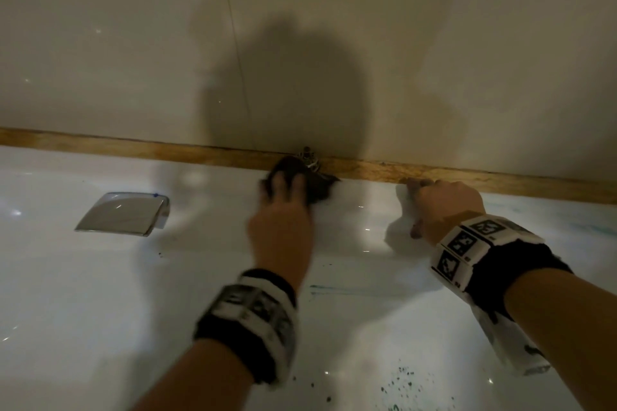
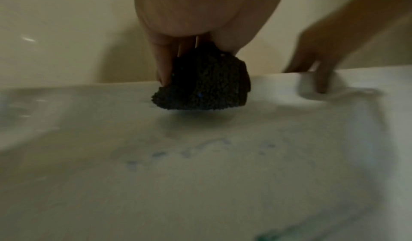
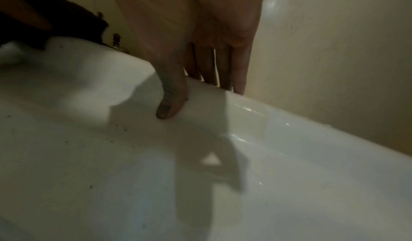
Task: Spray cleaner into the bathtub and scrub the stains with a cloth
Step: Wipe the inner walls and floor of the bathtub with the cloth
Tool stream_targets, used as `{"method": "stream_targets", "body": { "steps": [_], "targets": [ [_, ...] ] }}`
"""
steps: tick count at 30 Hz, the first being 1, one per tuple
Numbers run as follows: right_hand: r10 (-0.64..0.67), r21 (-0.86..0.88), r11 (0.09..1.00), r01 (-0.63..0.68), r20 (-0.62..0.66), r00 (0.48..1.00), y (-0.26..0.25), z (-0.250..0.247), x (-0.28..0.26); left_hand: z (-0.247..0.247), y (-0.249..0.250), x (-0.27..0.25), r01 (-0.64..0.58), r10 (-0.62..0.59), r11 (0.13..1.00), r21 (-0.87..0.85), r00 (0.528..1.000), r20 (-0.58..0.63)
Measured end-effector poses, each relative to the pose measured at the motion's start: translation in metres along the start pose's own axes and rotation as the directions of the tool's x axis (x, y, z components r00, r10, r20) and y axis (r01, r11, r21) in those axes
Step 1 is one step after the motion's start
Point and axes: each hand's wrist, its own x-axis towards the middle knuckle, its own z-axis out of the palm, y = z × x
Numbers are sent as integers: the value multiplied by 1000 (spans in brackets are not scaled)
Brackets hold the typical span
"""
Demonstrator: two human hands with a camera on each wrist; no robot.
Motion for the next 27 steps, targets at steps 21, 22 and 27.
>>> {"method": "stream_targets", "body": {
  "steps": [21, 22, 27],
  "targets": [
    [-19, -6, 1000, 20, 37, 999, 3, -3, 2, -43, -57, -1, 358, -7, 292, -887, 928, 372],
    [-19, -9, 1000, 20, 39, 999, 3, -2, 2, -37, -60, 3, 328, -47, 407, -853, 940, 339],
    [-25, -26, 999, 26, 35, 999, 3, -1, 4, -7, -66, -8, 228, -373, 685, -692, 926, -64]
  ]
}}
